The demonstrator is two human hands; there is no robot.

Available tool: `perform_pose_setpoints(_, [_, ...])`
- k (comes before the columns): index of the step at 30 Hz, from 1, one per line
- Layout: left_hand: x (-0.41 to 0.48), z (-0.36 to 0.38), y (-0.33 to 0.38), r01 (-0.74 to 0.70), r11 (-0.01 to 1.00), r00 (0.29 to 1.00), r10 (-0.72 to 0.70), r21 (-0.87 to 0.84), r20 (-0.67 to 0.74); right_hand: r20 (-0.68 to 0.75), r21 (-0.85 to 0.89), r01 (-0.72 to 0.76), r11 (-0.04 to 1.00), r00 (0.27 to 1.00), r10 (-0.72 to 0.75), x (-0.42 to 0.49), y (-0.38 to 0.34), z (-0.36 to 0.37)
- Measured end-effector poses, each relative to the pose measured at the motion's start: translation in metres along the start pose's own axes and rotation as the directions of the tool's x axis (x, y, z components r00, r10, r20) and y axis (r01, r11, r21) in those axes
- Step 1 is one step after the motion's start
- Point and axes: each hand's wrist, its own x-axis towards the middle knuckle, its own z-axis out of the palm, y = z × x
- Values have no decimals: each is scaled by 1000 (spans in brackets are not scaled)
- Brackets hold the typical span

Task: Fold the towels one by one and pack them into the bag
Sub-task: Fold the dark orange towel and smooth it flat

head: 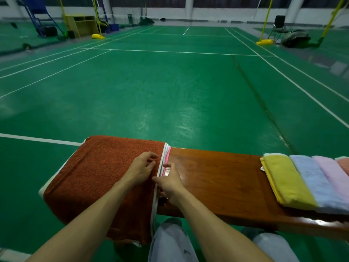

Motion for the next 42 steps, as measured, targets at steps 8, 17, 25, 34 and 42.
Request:
perform_pose_setpoints(8, [-1,-1,5,-14,1000,1000,15,25,-13,-37,-231,164,959,983,-178,-5,2,-2])
perform_pose_setpoints(17, [-1,1,2,2,996,1000,-3,84,17,-19,-129,110,986,993,-113,-6,5,-11])
perform_pose_setpoints(25, [1,-2,-4,14,995,1000,-14,99,4,-41,-84,133,988,990,-137,-6,7,-11])
perform_pose_setpoints(34, [-1,-8,2,-55,988,998,55,146,8,-145,-63,209,976,966,-216,0,2,-14])
perform_pose_setpoints(42, [5,3,18,-204,966,977,192,160,89,-263,70,254,965,937,-228,4,-13,-39])
